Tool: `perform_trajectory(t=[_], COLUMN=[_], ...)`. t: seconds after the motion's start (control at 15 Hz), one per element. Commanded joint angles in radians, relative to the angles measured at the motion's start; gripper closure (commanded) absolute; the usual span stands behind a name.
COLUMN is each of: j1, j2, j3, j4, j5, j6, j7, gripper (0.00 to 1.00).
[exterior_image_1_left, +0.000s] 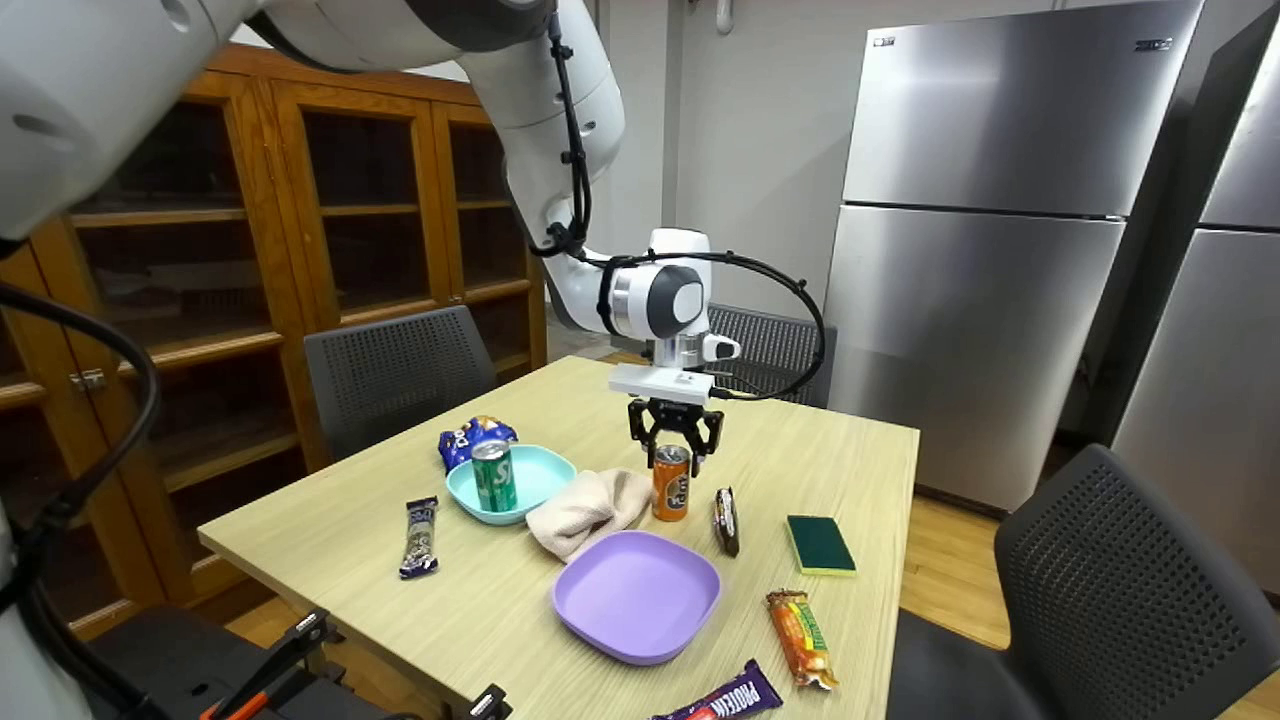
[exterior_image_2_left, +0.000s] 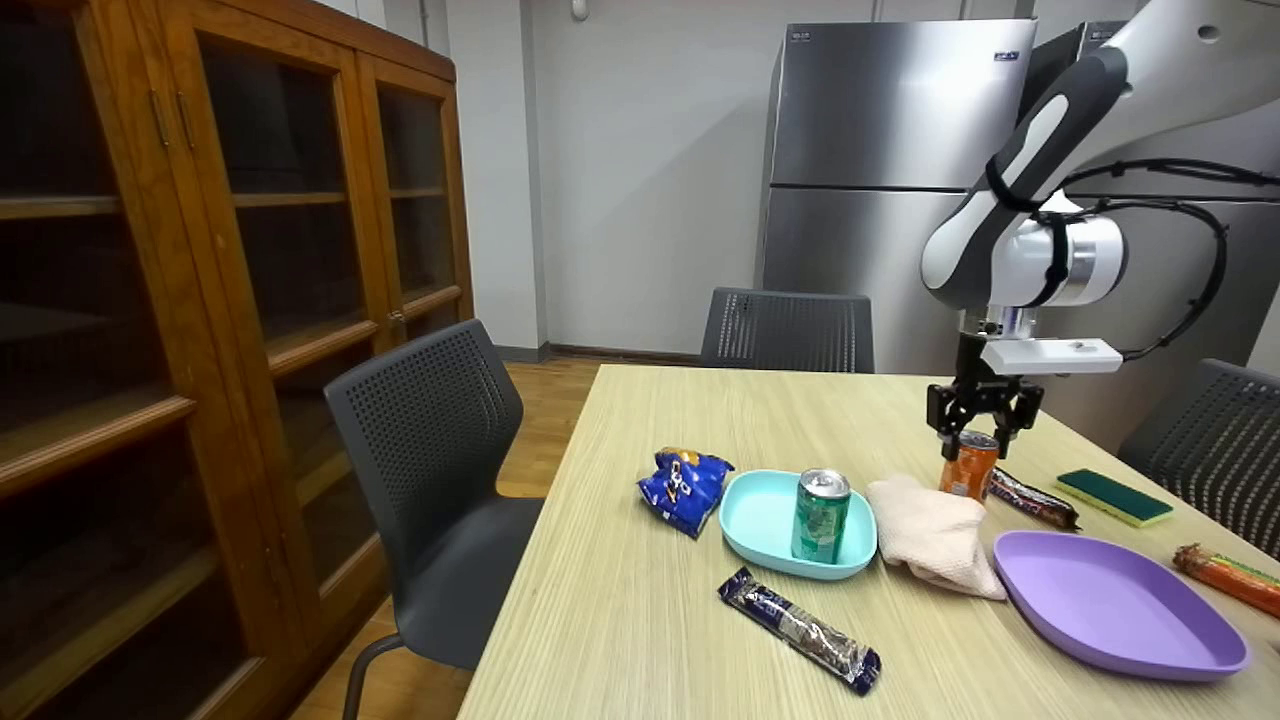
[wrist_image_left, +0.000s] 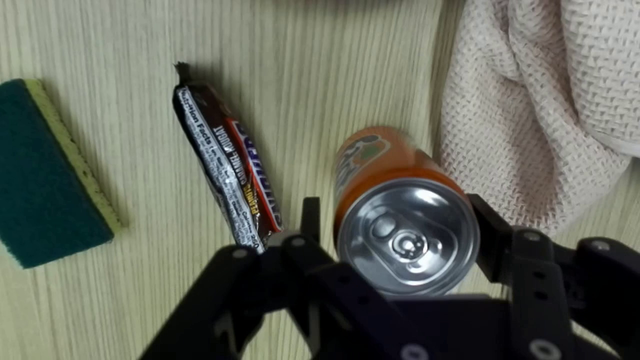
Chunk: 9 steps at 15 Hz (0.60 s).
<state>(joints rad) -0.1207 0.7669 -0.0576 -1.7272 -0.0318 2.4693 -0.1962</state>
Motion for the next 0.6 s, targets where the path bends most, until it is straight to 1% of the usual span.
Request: perform_trajectory(t=[0.0, 0.07, 0.27, 0.33, 0.53], j1=[-0.015, -0.015, -0.015, -0.032, -0.032], j2=[0.002, -0.004, -0.038, -0.055, -0.107], j3=[0.015, 0.015, 0.016, 0.035, 0.036], j4=[0.016, 0.015, -0.004, -0.007, -0.029], j5=[-0.016, -0.017, -0.028, -0.014, -0.023], j6=[-0.02, -0.03, -0.038, -0.067, -0.09], j7=[-0.027, -0.031, -0.053, -0.084, -0.12], gripper=[0.58, 0.62, 0.62, 0.62, 0.62])
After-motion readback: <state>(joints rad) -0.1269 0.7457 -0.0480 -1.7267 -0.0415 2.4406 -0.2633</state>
